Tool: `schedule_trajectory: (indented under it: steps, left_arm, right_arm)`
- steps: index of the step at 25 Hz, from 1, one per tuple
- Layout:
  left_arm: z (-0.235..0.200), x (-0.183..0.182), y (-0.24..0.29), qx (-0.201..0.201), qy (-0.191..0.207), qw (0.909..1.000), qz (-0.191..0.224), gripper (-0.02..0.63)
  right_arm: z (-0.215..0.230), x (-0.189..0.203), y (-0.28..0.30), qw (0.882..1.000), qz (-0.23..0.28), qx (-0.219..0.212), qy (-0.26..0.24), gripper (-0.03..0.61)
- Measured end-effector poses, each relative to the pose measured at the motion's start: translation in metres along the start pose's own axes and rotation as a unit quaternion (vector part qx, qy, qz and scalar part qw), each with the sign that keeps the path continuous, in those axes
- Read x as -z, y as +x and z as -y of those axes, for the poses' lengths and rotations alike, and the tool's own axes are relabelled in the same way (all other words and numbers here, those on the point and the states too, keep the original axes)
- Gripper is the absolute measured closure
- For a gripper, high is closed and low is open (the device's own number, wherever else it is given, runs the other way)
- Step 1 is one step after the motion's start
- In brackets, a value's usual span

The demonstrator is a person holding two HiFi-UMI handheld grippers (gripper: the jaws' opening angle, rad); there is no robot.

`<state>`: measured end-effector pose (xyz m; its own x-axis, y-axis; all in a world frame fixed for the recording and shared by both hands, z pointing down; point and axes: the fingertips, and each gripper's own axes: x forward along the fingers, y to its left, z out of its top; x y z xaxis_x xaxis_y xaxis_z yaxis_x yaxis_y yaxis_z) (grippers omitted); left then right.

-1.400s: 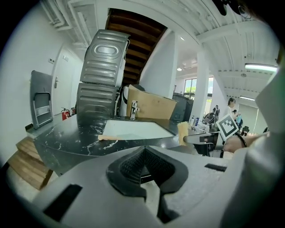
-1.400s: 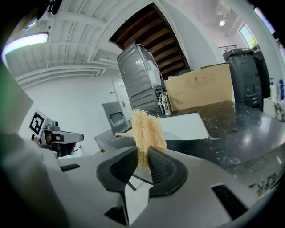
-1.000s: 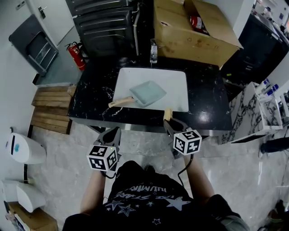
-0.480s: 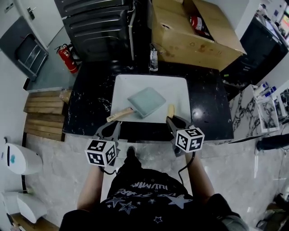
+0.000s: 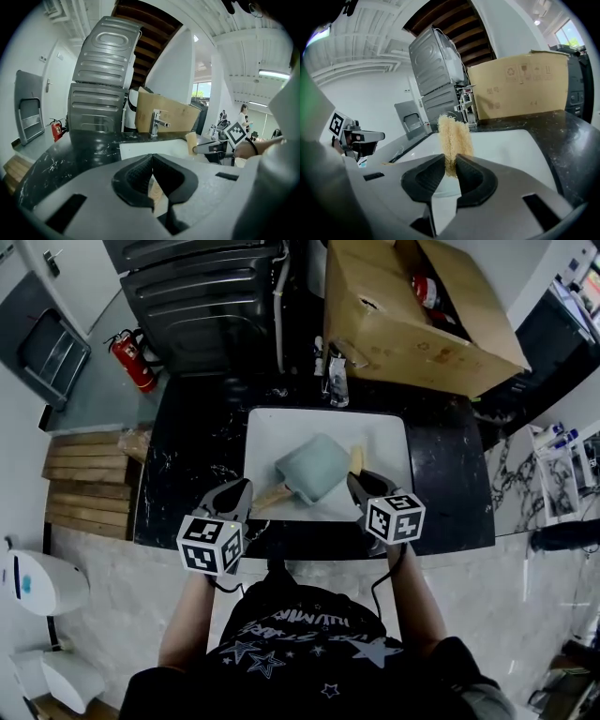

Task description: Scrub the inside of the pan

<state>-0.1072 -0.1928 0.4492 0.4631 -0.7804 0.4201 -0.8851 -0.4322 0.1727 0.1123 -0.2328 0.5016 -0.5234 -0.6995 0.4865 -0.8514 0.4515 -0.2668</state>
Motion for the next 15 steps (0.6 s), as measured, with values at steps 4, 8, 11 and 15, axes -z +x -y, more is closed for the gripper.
schedule_trajectory:
  steps: [4, 8, 11, 15]
  left_arm:
    - [-0.020, -0.004, 0.010, 0.003, -0.004, 1.0000, -0.004, 0.605]
    - [-0.037, -0.007, 0.019, 0.011, -0.009, 0.9999, -0.008, 0.604]
    - [-0.049, -0.009, 0.026, 0.016, -0.010, 0.9998, -0.011, 0.605]
    - [-0.064, -0.010, 0.034, 0.025, -0.021, 0.9993, -0.016, 0.604]
  right_arm:
    - [0.002, -0.004, 0.026, 1.000, -0.025, 0.011, -0.007, 0.506]
    - [0.009, -0.003, 0.054, 0.996, -0.062, 0.030, -0.048, 0.506]
    - [0.012, 0.000, 0.076, 0.993, -0.093, 0.034, -0.070, 0.506]
    - [0.022, 0.009, 0.102, 0.987, -0.134, 0.057, -0.075, 0.506]
